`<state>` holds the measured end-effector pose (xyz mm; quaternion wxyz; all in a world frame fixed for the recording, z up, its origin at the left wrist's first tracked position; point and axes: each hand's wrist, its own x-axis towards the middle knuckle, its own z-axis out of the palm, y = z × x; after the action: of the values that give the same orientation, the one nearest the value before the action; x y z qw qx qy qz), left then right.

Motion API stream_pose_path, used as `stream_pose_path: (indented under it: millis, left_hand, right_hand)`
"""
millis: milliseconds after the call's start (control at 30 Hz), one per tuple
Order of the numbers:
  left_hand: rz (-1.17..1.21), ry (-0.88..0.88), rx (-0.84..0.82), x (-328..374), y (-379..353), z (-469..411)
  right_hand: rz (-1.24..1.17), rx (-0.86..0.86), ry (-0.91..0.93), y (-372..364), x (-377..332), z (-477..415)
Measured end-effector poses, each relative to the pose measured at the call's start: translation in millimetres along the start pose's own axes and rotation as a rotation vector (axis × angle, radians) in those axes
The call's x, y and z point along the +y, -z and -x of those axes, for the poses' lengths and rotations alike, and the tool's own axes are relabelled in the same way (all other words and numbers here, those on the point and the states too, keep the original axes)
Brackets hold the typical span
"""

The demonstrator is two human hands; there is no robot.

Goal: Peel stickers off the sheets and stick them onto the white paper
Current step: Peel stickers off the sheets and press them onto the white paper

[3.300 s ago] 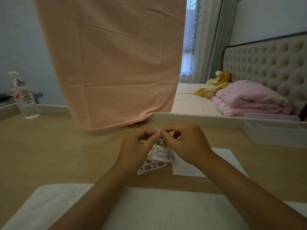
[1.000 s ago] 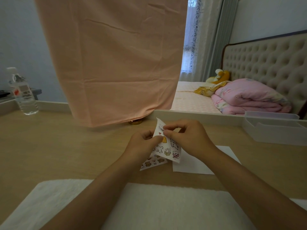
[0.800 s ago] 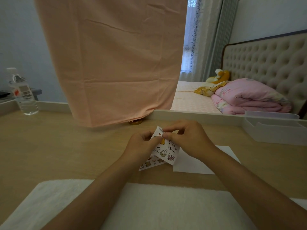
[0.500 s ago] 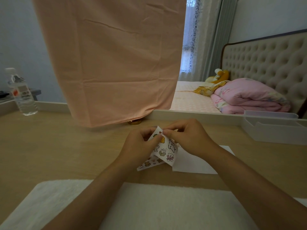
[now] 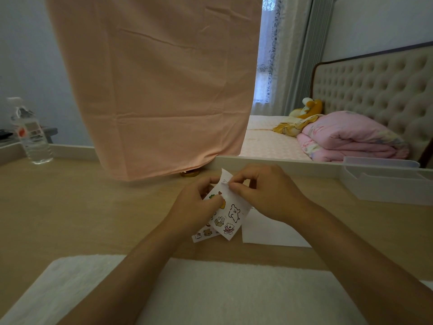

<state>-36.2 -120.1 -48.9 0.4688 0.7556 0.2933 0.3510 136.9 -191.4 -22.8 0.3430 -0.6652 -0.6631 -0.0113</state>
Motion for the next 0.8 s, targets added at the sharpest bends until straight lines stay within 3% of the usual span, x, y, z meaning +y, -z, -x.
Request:
stream_pose_path:
  millis: [300,500,633,800]
  left_hand:
    - [0.097,0.011,-0.003,-2,-4,1]
    - [0.199,-0.031,0.034,-6,-13,1]
    - [0.288,0.039,0.045,-4,-13,1]
    - [0.242,0.064,0.099,-8,-12,-1]
  right_hand:
    - [0.046,-0.019,0.039,3,-4,2]
    - [0.132,0.103,0.057,-5,-6,4]
    - [0.189,0.174,0.160,-10,-2,3]
    - [0.239,0.249,0.225,-15,-1,5]
